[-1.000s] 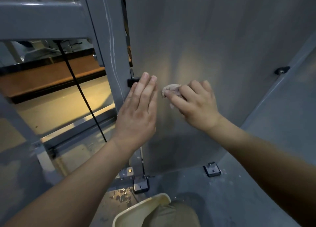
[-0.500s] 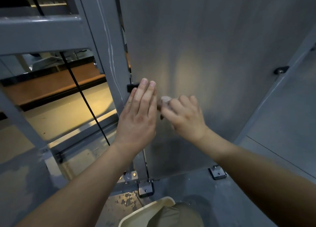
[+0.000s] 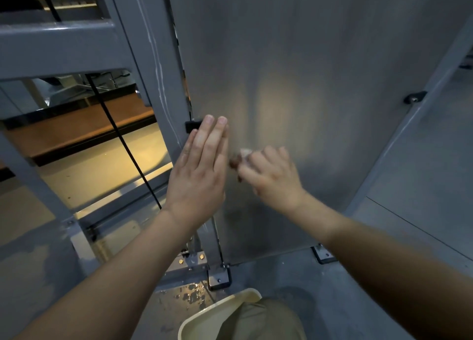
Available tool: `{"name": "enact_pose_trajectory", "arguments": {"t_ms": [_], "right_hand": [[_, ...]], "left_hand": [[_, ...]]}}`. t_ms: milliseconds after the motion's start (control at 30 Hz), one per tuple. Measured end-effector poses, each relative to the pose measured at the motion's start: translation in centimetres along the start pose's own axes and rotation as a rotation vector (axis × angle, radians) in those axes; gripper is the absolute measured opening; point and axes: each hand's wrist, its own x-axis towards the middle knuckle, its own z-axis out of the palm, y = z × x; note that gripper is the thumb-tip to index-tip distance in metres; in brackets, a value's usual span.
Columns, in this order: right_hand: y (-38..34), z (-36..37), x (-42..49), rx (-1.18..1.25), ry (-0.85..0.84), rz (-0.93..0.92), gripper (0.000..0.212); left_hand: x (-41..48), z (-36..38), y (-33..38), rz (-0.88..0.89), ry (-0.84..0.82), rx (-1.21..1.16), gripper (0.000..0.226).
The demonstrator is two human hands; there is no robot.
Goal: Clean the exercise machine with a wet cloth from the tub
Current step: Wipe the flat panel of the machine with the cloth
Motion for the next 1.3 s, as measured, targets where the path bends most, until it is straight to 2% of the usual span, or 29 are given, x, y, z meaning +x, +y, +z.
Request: {"name": "enact_pose_trajectory", "arguments": {"t_ms": [100, 167, 233, 367, 400, 533, 600, 700, 833, 867, 900, 1000, 1067, 1200, 1300], "right_hand": [[-1.2, 2.0, -5.5, 0.012, -0.249, -0.198, 0.031], [0.1, 1.4, -7.6, 0.005, -0.313, -0.252, 0.034], [1.1, 0.4, -6.9, -0.033, -0.258, -0.247, 0.031], [0.7, 0.5, -2.6, -0.026, 0.001, 0.078, 0.027], [0.0, 1.1, -2.8, -0.01, 0.01, 0.111, 0.027], [-1.0, 2.7, -10.2, 0.028, -0.291, -0.116, 0.027], [0.9, 1.8, -12.0, 0.016, -0.349, -0.151, 0.027], [3.9, -0.6, -9.9, -0.052, -0.241, -0.09, 0.024], [5.1, -1.0, -5.7, -0.042, -0.016, 0.252, 0.03], [4.3, -0.4, -5.8, -0.019, 0.0, 0.286, 0.032], [3.3, 0.4, -6.7, -0.002, -0.032, 0.249, 0.036], [2.4, 1.2, -11.2, -0.026, -0.258, -0.091, 0.037], [4.4, 0.2, -12.1, -0.052, -0.298, -0.161, 0.032], [9.5, -3.4, -9.5, -0.172, -0.212, -0.086, 0.01], [11.0, -4.1, -6.5, -0.163, -0.06, 0.208, 0.025]], "left_hand": [[-0.2, -0.1, 0.2, -0.01, -0.044, 0.019, 0.08], [-0.5, -0.1, 0.5, -0.011, -0.055, -0.023, 0.08], [-1.1, 0.3, 1.1, 0.027, -0.053, -0.08, 0.077], [-2.7, 1.7, 2.1, 0.049, -0.079, -0.131, 0.075], [-2.9, 1.9, 2.3, 0.052, -0.109, -0.126, 0.077], [-3.5, 2.1, 2.3, 0.079, -0.212, -0.084, 0.084], [-3.6, 2.2, 2.5, 0.067, -0.228, -0.097, 0.085], [-3.7, 2.5, 3.3, 0.032, -0.229, -0.121, 0.086], [-3.6, 2.8, 4.6, 0.006, -0.262, -0.157, 0.089], [-3.5, 2.8, 4.8, 0.004, -0.269, -0.157, 0.088], [-3.4, 2.8, 4.9, 0.004, -0.273, -0.155, 0.087], [-3.4, 2.7, 4.7, 0.01, -0.262, -0.14, 0.081], [-3.4, 2.7, 4.5, 0.008, -0.271, -0.166, 0.076], [-2.3, 2.3, 5.1, 0.03, -0.27, -0.23, 0.07], [-0.8, 2.1, 6.2, 0.082, -0.205, -0.228, 0.068]]}}
